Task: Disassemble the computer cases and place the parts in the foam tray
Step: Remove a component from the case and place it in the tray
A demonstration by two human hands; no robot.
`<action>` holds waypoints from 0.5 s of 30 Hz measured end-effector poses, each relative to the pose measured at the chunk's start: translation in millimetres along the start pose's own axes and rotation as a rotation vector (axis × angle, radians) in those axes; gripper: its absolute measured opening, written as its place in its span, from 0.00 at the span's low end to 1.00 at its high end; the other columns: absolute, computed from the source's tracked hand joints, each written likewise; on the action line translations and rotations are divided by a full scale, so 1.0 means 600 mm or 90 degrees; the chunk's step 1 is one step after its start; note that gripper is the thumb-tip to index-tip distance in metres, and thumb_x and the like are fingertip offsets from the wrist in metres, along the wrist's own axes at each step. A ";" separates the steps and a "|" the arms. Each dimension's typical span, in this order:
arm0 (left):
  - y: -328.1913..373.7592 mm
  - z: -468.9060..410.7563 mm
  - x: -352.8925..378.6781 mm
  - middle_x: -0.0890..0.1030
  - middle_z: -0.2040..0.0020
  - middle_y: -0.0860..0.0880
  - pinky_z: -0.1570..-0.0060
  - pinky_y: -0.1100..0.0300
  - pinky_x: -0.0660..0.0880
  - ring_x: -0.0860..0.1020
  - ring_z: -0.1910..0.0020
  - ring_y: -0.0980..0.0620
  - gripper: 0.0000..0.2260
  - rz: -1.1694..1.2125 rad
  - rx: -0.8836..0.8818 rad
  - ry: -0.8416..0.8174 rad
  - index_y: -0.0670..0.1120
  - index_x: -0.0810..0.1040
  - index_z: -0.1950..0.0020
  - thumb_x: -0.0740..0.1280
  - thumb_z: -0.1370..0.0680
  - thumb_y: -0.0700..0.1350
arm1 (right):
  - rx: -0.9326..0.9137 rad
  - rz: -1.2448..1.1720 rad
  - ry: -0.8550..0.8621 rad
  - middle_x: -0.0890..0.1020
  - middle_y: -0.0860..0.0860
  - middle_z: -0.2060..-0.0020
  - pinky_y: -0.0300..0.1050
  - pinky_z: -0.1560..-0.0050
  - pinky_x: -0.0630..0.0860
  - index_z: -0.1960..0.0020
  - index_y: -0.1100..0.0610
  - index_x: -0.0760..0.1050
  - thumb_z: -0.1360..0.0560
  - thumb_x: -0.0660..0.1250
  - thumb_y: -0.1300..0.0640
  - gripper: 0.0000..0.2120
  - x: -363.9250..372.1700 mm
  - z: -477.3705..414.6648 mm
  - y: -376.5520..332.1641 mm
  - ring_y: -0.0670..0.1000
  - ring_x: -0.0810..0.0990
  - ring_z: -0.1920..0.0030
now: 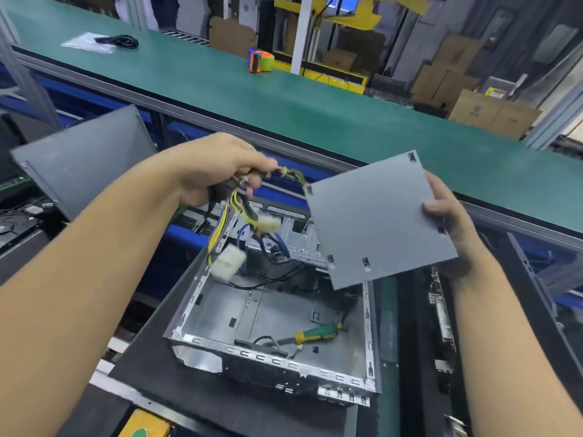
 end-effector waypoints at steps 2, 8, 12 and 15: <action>-0.016 0.016 0.012 0.76 0.71 0.47 0.61 0.53 0.66 0.76 0.73 0.50 0.13 -0.054 -0.017 -0.072 0.44 0.75 0.62 0.75 0.28 0.50 | 0.004 0.103 -0.006 0.82 0.55 0.40 0.56 0.50 0.78 0.29 0.47 0.73 0.31 0.59 0.61 0.31 0.004 0.008 0.011 0.58 0.82 0.47; -0.072 0.052 -0.023 0.79 0.67 0.40 0.70 0.59 0.75 0.80 0.69 0.46 0.16 -0.212 -0.077 -0.162 0.44 0.81 0.61 0.80 0.33 0.54 | 0.066 0.157 -0.099 0.80 0.56 0.36 0.56 0.51 0.82 0.26 0.47 0.70 0.35 0.67 0.53 0.36 0.011 0.025 0.056 0.60 0.83 0.45; -0.125 0.039 -0.028 0.83 0.64 0.47 0.67 0.61 0.75 0.79 0.66 0.53 0.06 -0.316 -0.091 -0.154 0.48 0.85 0.56 0.75 0.26 0.50 | 0.103 0.232 -0.169 0.78 0.55 0.35 0.62 0.49 0.81 0.26 0.46 0.69 0.37 0.70 0.53 0.38 0.022 0.022 0.074 0.60 0.81 0.41; -0.169 0.024 -0.019 0.84 0.64 0.50 0.65 0.62 0.75 0.78 0.65 0.55 0.02 -0.299 -0.100 -0.146 0.51 0.86 0.54 0.75 0.25 0.45 | 0.097 0.387 -0.199 0.75 0.47 0.31 0.67 0.38 0.76 0.26 0.40 0.68 0.37 0.73 0.49 0.40 0.037 0.022 0.082 0.55 0.77 0.34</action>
Point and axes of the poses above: each hand's wrist, its own z-axis away from the middle knuckle, its own x-axis out of the palm, y = z × x, the point moved 8 cm from there along -z, towards the middle knuckle
